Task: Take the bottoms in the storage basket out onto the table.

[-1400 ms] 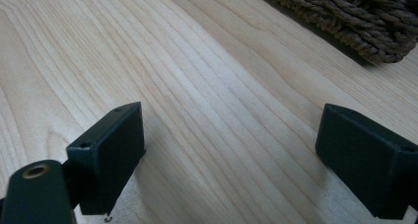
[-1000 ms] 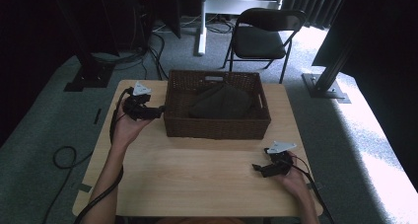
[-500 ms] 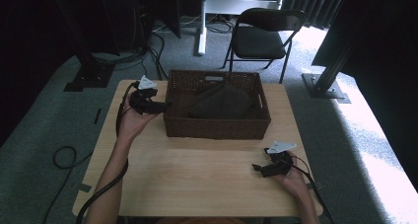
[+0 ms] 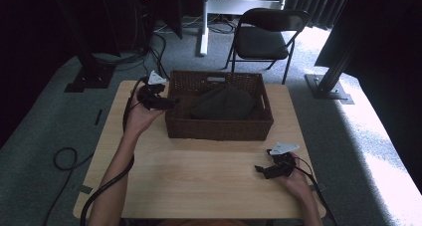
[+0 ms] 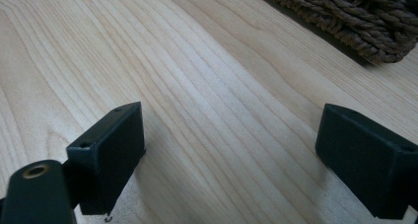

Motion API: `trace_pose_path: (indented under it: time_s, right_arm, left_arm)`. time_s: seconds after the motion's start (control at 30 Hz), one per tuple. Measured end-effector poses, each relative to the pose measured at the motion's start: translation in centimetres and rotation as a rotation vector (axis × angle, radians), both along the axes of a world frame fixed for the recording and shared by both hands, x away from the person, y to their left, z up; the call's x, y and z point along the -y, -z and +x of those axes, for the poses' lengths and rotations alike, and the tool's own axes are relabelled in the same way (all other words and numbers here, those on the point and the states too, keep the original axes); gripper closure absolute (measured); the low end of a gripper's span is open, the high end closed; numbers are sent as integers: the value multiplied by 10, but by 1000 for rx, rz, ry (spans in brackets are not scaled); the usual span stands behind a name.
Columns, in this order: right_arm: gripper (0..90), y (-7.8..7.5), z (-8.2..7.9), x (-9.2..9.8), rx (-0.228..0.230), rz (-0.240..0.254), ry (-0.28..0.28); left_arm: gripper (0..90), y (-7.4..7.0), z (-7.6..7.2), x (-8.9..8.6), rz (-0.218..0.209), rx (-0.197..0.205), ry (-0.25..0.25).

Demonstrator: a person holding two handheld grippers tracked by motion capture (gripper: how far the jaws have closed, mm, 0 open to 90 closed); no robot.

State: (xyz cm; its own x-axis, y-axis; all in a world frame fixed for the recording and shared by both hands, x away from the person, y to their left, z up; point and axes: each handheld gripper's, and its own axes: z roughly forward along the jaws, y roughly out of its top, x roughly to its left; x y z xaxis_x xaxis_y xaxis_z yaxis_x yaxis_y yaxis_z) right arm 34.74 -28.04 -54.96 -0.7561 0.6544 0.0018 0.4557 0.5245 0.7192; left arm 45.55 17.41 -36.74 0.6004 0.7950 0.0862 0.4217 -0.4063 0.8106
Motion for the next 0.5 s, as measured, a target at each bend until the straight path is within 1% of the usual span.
trace_pose_path:
  time_s: [0.2, 0.33, 0.5]
  right_arm:
    - [113, 0, 0, 0, 0, 0, 0]
    - [113, 0, 0, 0, 0, 0, -2]
    - [113, 0, 0, 0, 0, 1, -2]
  left_arm:
    - [251, 0, 6, 4, 2, -3, 0]
    - [251, -1, 10, 8, 22, 0, 2]
    - [251, -5, 13, 14, 29, 8, 12]
